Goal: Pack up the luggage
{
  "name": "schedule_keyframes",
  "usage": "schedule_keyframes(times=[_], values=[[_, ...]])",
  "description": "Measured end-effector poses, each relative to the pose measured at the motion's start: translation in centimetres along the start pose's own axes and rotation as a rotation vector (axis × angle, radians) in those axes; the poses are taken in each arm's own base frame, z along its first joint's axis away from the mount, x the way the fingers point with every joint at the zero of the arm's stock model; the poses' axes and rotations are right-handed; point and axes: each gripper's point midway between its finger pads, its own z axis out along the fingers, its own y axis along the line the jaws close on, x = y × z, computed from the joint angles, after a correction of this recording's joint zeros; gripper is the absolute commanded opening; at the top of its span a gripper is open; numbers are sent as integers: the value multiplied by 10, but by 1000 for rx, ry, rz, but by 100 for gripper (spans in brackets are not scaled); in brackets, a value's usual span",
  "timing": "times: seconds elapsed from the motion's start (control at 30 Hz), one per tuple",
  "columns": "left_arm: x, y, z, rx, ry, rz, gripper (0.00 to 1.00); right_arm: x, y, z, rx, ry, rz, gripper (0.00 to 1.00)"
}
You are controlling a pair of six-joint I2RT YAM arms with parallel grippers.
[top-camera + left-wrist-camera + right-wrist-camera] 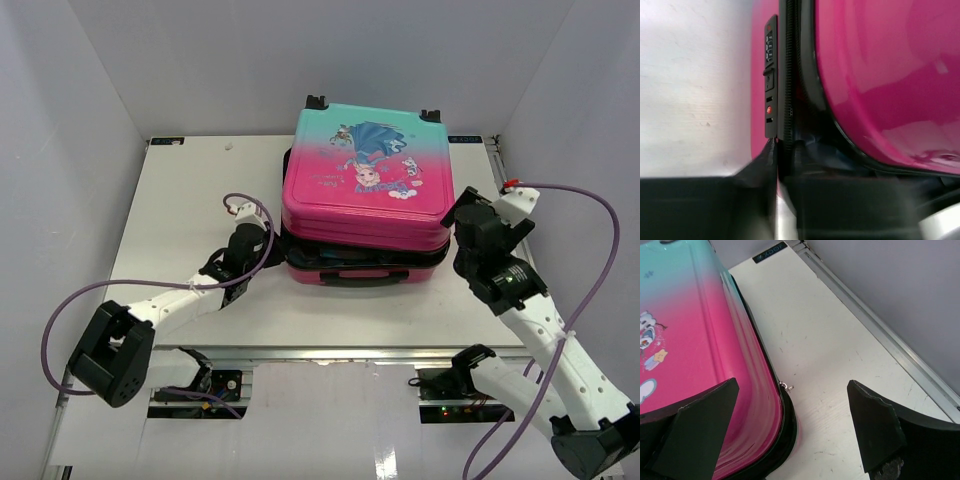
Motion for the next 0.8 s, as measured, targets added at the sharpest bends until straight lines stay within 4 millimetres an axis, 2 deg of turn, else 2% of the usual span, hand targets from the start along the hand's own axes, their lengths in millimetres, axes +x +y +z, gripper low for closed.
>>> schedule_keyframes(times=[0.07, 0.2, 0.27, 0.33, 0.43, 0.47, 0.53, 0.57, 0.6, 0.63, 0.67, 0.8], values=[[-7, -1, 5, -22, -21, 2, 0, 4, 3, 8, 10, 19, -28, 95], [-31, 22, 19, -111, -58, -10, 0, 7, -1, 16, 10, 45, -41, 93], [-50, 44, 26, -117, -60, -57, 0, 3, -4, 17, 3, 34, -17, 93], [-77, 75, 33, -147, -84, -106, 0, 2, -7, 16, -3, 21, 8, 93], [-121, 120, 45, -245, -132, -103, 0, 12, -10, 15, -21, 28, 16, 93], [-133, 134, 50, -290, -123, -99, 7, 16, -10, 16, -27, 32, 16, 93], [-162, 148, 65, -349, -98, -71, 30, 23, -7, 19, -35, 42, 15, 93], [-176, 155, 72, -373, -86, -55, 46, 26, -5, 21, -39, 48, 14, 92], [-185, 161, 78, -379, -88, -40, 60, 30, -3, 25, -42, 54, 12, 92], [-184, 168, 79, -387, -81, -48, 70, 33, -1, 29, -50, 58, 15, 91], [-182, 173, 78, -397, -77, -61, 77, 36, 2, 34, -52, 67, 13, 90], [-180, 182, 72, -410, -101, -102, 76, 57, 16, 63, -87, 141, -4, 80]])
